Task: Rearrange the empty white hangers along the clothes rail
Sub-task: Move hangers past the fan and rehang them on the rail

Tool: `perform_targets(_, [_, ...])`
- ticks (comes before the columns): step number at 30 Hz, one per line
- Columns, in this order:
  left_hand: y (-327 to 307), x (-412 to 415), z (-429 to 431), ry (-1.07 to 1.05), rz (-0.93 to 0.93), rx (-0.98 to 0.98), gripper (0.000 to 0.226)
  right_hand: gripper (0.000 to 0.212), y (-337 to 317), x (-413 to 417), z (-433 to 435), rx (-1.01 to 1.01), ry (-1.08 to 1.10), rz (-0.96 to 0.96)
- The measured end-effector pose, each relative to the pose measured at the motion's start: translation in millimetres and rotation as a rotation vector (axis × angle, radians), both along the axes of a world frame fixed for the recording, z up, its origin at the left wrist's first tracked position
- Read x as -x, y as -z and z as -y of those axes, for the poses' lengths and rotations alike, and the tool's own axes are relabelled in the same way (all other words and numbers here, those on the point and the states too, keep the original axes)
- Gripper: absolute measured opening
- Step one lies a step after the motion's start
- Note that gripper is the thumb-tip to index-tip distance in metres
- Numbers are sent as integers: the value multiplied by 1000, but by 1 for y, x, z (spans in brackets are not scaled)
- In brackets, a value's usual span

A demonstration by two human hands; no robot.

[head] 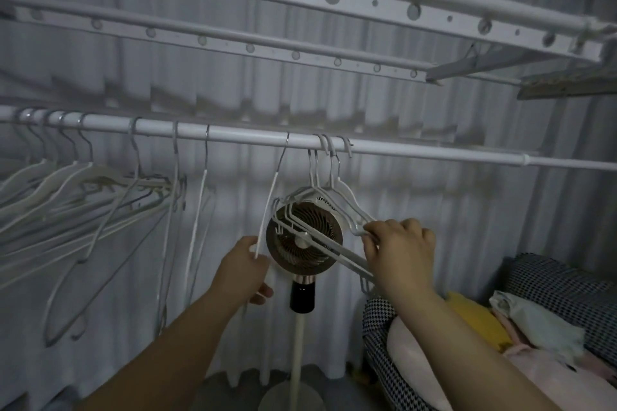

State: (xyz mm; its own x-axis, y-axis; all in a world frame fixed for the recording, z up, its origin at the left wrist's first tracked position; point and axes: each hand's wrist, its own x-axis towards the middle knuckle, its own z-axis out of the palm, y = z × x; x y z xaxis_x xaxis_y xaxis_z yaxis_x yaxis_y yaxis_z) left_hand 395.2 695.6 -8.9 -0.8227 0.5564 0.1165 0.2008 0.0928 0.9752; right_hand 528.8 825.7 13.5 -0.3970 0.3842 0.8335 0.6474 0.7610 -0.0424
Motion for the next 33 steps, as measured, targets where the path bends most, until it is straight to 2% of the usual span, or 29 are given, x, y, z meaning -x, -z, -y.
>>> perform_targets(3, [0,15,10,-34,-40,-27,34,20,-3,3,1,-50,55,29])
perform_targets(6, [-3,27,19,-19,-32,-105,24,10,-6,8,4,-84,85,58])
perform_targets(8, [-6,33,26,10,40,-173,20,7,-7,13,6,-84,88,77])
perform_targets(11, [-9,45,36,76,160,-244,15,26,-3,21,10,-75,121,151])
perform_targets(14, [-9,57,45,93,176,-268,14,33,1,26,16,-62,159,216])
perform_targets(20, [-7,77,64,84,118,-259,12,31,1,37,27,-46,279,337])
perform_targets(25, [-4,94,75,68,107,-258,13,30,-3,46,36,-76,285,302])
perform_targets(29, [-2,103,83,84,134,-272,14,28,-18,57,55,-43,289,314])
perform_targets(31, [-1,106,88,103,135,-270,13,19,-26,65,61,57,267,336])
perform_targets(33, [0,111,92,120,132,-266,11,25,-31,75,62,193,205,307])
